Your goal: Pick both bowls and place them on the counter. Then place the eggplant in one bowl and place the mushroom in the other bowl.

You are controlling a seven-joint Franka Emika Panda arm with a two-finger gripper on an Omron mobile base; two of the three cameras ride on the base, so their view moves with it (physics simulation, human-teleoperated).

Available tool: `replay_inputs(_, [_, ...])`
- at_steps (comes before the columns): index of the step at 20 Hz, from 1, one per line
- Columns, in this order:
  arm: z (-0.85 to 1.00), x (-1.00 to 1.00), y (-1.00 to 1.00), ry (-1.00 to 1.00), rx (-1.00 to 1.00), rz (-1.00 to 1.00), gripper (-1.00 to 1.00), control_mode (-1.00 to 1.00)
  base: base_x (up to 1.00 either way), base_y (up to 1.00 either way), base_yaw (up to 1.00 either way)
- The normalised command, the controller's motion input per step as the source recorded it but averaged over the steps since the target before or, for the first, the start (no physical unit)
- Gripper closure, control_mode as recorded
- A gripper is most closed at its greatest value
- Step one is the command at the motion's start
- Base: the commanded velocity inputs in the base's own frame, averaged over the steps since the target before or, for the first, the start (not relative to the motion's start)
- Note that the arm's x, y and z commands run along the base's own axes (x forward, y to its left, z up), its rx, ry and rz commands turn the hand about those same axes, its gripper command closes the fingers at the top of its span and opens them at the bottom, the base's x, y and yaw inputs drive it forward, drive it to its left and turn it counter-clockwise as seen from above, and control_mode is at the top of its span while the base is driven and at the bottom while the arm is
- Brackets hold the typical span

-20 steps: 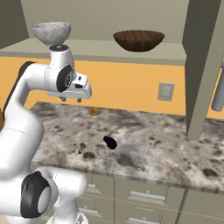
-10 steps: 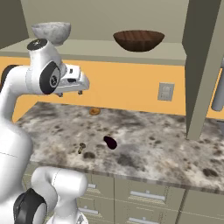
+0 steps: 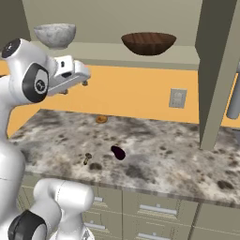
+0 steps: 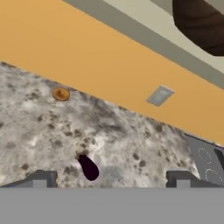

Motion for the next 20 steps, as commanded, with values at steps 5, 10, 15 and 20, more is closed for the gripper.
replay_inputs(5, [0.46,0.05,-0.36,0.01,-0.14,-0.01,-1.00,-1.00,0.00,0.00,0.00])
replay_inputs(10, [0.66,0.31,-0.39,0.06,-0.13,-0.02,-1.00,-1.00,0.00,0.00,0.00])
replay_inputs(15, [0.46,0.46,-0.28,0.01,-0.12,0.00,-1.00,-1.00,0.00,0.00,0.00])
replay_inputs(20, [0.12,0.58,-0.16,-0.01,-0.04,0.02,-1.00,-1.00,0.00,0.00,0.00])
